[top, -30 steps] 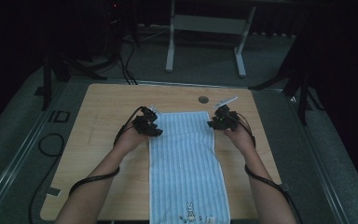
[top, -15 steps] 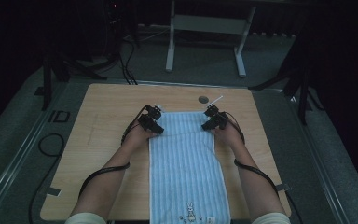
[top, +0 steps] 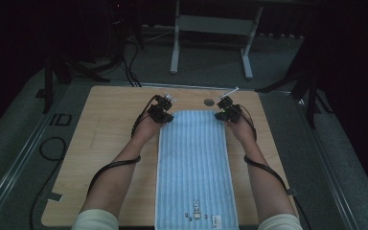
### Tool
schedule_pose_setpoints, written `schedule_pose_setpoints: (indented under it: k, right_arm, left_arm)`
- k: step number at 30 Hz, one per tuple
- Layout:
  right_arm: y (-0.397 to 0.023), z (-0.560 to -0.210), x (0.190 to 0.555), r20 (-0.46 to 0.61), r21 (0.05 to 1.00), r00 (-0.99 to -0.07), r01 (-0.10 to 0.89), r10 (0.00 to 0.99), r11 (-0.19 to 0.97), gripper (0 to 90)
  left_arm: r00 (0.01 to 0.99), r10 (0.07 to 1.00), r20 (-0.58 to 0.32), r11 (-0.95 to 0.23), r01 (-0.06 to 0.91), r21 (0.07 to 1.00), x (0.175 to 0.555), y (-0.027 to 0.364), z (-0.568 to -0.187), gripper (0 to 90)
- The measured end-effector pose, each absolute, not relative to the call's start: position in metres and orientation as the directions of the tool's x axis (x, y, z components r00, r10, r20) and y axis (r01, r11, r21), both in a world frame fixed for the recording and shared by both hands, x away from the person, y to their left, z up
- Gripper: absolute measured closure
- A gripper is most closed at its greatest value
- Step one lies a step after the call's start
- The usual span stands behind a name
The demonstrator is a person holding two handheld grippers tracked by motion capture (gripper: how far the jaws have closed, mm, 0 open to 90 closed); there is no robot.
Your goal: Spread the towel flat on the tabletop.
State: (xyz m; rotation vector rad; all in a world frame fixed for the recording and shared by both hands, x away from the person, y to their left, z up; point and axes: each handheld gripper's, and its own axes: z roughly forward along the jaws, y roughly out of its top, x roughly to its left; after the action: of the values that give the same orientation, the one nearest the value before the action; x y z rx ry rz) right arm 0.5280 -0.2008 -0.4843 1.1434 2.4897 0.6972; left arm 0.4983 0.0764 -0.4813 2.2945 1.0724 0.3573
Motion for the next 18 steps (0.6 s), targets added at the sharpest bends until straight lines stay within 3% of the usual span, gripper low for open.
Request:
schedule_pose_setpoints:
  k: [3,4,6,9,11,16,18]
  right_arm:
    - [-0.206,-0.474,0.533,-0.089,0.563,-0.625,0.611,0.775,0.557,86.0]
    - [-0.207,-0.472,0.535,-0.097,0.57,-0.618,0.608,0.78,0.553,82.7]
    - [-0.209,-0.475,0.537,-0.049,0.569,-0.603,0.639,0.797,0.518,67.6]
    - [-0.206,-0.489,0.537,-0.061,0.496,-0.613,0.666,0.788,0.557,61.8]
    - [-0.205,-0.497,0.534,-0.053,0.473,-0.619,0.675,0.783,0.566,61.6]
    - [-0.202,-0.509,0.526,-0.016,0.465,-0.632,0.681,0.775,0.565,74.0]
    - [-0.199,-0.512,0.523,-0.014,0.465,-0.637,0.678,0.771,0.569,74.0]
  left_arm:
    - [0.641,0.767,-0.002,-0.496,0.595,0.633,0.501,0.075,-0.472,84.8]
    - [0.643,0.766,-0.017,-0.501,0.613,0.612,0.503,0.074,-0.474,77.3]
    - [0.65,0.76,-0.021,-0.534,0.643,0.549,0.505,0.07,-0.484,58.0]
    - [0.66,0.751,0.013,-0.579,0.65,0.492,0.501,0.07,-0.501,53.0]
    - [0.654,0.757,0.002,-0.568,0.657,0.496,0.499,0.072,-0.507,53.1]
    - [0.645,0.763,-0.049,-0.531,0.667,0.523,0.492,0.078,-0.515,54.8]
    - [0.652,0.757,-0.053,-0.534,0.663,0.525,0.49,0.077,-0.518,54.9]
